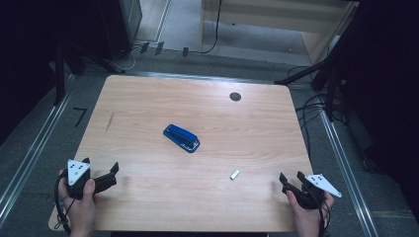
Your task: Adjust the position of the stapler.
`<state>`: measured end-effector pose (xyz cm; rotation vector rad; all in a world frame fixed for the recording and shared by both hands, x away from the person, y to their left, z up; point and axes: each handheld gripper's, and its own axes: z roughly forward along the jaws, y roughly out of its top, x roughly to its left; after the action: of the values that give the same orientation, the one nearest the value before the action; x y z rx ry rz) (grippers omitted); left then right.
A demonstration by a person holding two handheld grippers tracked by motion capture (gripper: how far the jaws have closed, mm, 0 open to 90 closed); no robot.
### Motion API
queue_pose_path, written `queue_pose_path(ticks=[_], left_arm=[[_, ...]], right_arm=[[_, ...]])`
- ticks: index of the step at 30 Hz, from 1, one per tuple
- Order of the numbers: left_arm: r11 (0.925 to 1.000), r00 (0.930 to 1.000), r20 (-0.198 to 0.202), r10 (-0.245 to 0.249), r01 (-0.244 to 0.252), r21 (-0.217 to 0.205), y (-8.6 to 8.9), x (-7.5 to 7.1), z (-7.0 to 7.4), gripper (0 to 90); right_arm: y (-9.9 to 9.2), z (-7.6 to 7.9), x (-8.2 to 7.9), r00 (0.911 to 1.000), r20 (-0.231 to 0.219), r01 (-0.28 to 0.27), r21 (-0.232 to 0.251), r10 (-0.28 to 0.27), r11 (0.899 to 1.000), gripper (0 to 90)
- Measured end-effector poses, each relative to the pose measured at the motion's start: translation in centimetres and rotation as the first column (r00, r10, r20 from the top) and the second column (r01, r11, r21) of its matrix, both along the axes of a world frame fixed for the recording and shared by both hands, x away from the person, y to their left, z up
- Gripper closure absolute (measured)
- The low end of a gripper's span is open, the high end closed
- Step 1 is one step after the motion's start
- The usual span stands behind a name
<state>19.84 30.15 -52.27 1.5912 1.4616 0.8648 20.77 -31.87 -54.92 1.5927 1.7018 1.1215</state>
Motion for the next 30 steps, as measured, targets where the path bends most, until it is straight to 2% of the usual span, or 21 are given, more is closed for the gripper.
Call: queue_pose_path(ticks=[3, 8, 11, 13, 16, 17, 18, 20, 21, 22, 23, 26, 27, 30], left_arm=[[1.0000, 1.0000, -0.002, -0.003, 0.003, 0.001, 0.0, 0.0, 0.0, 2.9], [1.0000, 1.0000, -0.002, -0.002, 0.002, -0.003, 0.0, 0.0, 0.0, 3.0], [1.0000, 1.0000, -0.009, -0.004, 0.004, -0.002, 0.0, 0.1, 0.0, 3.0], [0.9999, 0.9999, -0.009, -0.011, 0.011, -0.003, 0.0, 0.1, 0.0, 3.0], [1.0000, 0.9999, -0.008, -0.009, 0.009, -0.001, -0.1, 0.1, 0.0, 3.0], [1.0000, 0.9999, -0.010, -0.010, 0.010, 0.000, -0.1, 0.1, 0.0, 3.0], [0.9999, 0.9999, -0.012, -0.012, 0.012, 0.001, -0.1, 0.1, 0.0, 3.0], [0.9999, 0.9998, -0.012, -0.014, 0.014, 0.001, -0.1, 0.1, 0.0, 3.0], [0.9998, 0.9998, -0.013, -0.017, 0.017, -0.001, -0.1, 0.1, 0.0, 3.0], [0.9998, 0.9998, -0.013, -0.017, 0.017, -0.001, -0.1, 0.1, 0.0, 3.0], [0.9998, 0.9997, -0.014, -0.019, 0.019, 0.001, -0.1, 0.1, 0.0, 3.0], [0.9997, 0.9996, -0.016, -0.022, 0.022, 0.007, -0.2, 0.1, 0.0, 3.0], [0.9997, 0.9996, -0.016, -0.022, 0.022, 0.007, -0.2, 0.1, 0.0, 3.0], [0.9997, 0.9996, -0.017, -0.023, 0.023, 0.007, -0.2, 0.1, 0.0, 3.0]], right_arm=[[0.2, 0.1, 0.0, 1.0000, 0.000, -0.004, -0.016, 0.004, 1.000, 31.3], [0.7, 0.7, -0.1, 0.9997, 0.011, -0.020, -0.007, 0.020, 1.000, 31.7], [1.5, 1.5, -0.1, 0.9986, 0.029, -0.044, -0.009, 0.044, 0.999, 31.8], [2.4, 2.3, 0.0, 0.9952, 0.049, -0.084, -0.008, 0.084, 0.996, 32.2], [3.1, 3.0, 0.3, 0.9924, 0.054, -0.112, 0.007, 0.111, 0.994, 32.3], [3.9, 3.6, 0.6, 0.9881, 0.060, -0.142, 0.007, 0.141, 0.990, 32.5], [3.9, 3.6, 0.6, 0.9881, 0.060, -0.142, 0.007, 0.141, 0.990, 32.5], [4.9, 4.0, 0.9, 0.9826, 0.061, -0.176, 0.005, 0.175, 0.984, 32.5], [5.9, 4.5, 1.3, 0.9759, 0.063, -0.210, 0.000, 0.209, 0.978, 32.5], [5.9, 4.5, 1.3, 0.9759, 0.063, -0.210, 0.000, 0.209, 0.978, 32.5], [7.0, 4.8, 1.8, 0.9679, 0.064, -0.243, -0.002, 0.243, 0.970, 32.5], [8.6, 5.2, 2.6, 0.9574, 0.063, -0.282, -0.010, 0.282, 0.959, 32.8], [8.6, 5.2, 2.6, 0.9574, 0.063, -0.282, -0.010, 0.282, 0.959, 32.8], [10.3, 5.6, 3.5, 0.9448, 0.056, -0.322, -0.021, 0.323, 0.946, 33.0]])
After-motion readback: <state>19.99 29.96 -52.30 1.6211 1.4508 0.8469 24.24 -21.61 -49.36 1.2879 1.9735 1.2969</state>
